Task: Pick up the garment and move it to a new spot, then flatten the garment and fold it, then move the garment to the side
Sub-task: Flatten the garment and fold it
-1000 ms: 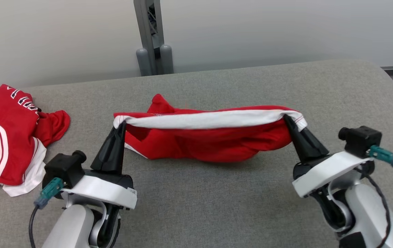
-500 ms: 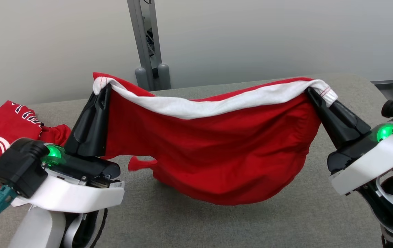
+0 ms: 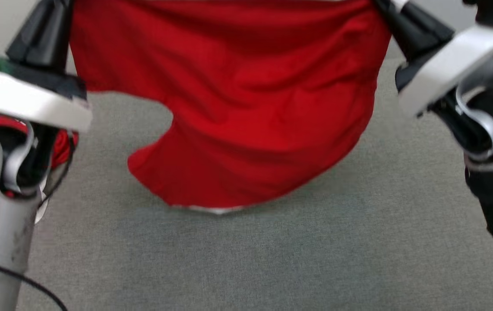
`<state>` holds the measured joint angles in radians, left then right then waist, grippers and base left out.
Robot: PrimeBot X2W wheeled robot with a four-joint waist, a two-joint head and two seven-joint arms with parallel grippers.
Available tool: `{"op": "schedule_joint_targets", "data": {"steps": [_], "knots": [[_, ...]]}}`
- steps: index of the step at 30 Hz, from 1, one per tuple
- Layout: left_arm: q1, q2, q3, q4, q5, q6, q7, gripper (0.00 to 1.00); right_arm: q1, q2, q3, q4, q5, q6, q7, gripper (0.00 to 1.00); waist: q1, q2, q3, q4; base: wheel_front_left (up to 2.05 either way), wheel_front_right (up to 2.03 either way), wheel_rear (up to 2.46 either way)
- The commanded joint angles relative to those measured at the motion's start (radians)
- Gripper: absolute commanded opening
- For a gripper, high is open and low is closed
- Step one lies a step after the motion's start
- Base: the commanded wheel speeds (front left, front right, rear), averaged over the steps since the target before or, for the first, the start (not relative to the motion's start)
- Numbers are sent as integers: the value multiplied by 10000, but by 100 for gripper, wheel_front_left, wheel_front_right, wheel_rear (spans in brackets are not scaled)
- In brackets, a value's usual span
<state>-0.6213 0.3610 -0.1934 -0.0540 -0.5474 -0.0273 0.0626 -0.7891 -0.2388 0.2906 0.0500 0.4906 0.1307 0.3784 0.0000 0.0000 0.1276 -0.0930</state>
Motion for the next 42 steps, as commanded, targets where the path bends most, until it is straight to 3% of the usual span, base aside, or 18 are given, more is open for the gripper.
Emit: {"op": "schedule_joint_targets", "data": {"steps": [1,6,10,19,21,31,42], "knots": [[-1202,-54,71,688,17,-111,-84,0,-1075,125,78,936,-258,1,-474,0,0,0,725,286,0,0,0],[-3675,-404,17,2364,302,-237,-649,0,-3440,554,93,3408,-687,-1,-1714,0,0,0,1588,604,0,0,0],[-4546,-672,-64,3221,356,-317,-1137,0,-4465,605,173,4695,-767,-1,-2413,0,0,0,2186,831,0,0,0],[-3223,-1110,-829,4435,242,-743,-1971,0,-3968,425,1272,6352,-326,-1,-3345,0,0,0,2938,1023,0,0,0],[-2284,-1214,-1134,4473,114,-864,-2354,0,-3450,301,1725,6685,-4,-1,-3719,0,0,0,2995,1031,0,0,0],[223,-942,-1259,3278,31,-799,-3038,0,-2020,-279,3248,6390,869,-1,-4701,0,0,0,2784,1092,0,0,0],[3830,-746,-1390,1540,20,-191,-3198,0,1149,-1449,4447,4241,1433,-1,-5136,0,0,0,1857,1273,0,0,0]]}}
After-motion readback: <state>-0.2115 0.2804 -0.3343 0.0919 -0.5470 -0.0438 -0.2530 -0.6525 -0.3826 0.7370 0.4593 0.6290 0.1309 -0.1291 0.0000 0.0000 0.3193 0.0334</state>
